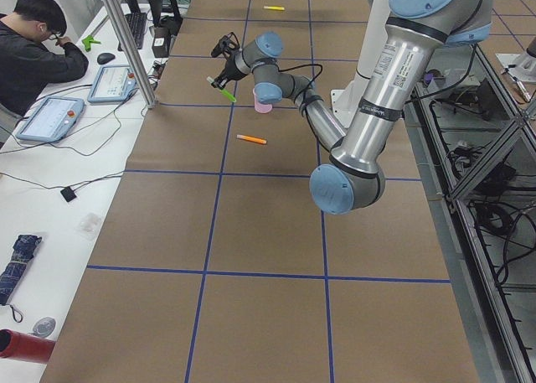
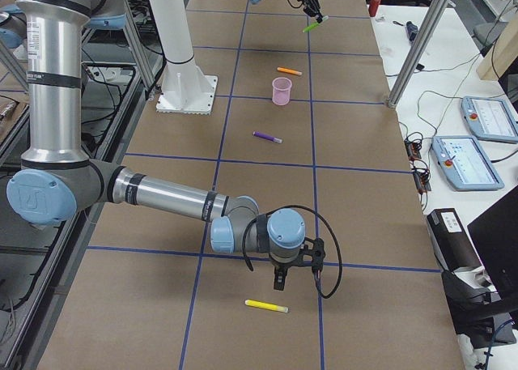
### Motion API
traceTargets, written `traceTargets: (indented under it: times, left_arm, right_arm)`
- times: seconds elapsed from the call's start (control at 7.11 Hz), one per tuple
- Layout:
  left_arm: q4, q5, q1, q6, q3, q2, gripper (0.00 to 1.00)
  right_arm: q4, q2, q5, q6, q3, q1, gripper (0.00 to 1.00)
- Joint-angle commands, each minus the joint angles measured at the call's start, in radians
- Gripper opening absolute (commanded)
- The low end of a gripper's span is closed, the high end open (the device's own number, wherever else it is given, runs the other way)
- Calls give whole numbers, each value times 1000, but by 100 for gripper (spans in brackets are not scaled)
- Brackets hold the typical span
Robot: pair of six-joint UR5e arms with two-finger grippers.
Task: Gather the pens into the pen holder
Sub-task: 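Hold the green marker in the left gripper while the right grasps the yellow highlighter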
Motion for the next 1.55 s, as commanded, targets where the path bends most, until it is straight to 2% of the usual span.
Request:
traceTargets:
  times: [0.0, 0.28, 0.42, 0.7, 0.84, 1.41]
  left_arm:
    - [-50, 37, 18, -2, 56, -19, 0]
    - [-98, 38, 18, -2, 97, -21, 0]
    - [-96, 37, 17, -2, 97, -28, 0]
    - [-96, 37, 17, -3, 97, -28, 0]
    - [-96, 37, 17, -3, 97, -30, 0]
    - [-96, 37, 17, -6, 96, -28, 0]
  right_arm:
    - [145, 20, -8, -1, -169, 0, 100]
    - [159, 28, -31, -10, -215, -1, 98]
    - [185, 35, -45, -10, -254, -2, 88]
    - [216, 86, -54, -10, -350, -3, 91]
    - [215, 97, -53, -9, -358, -5, 96]
    - [212, 101, -45, 1, -366, -46, 98]
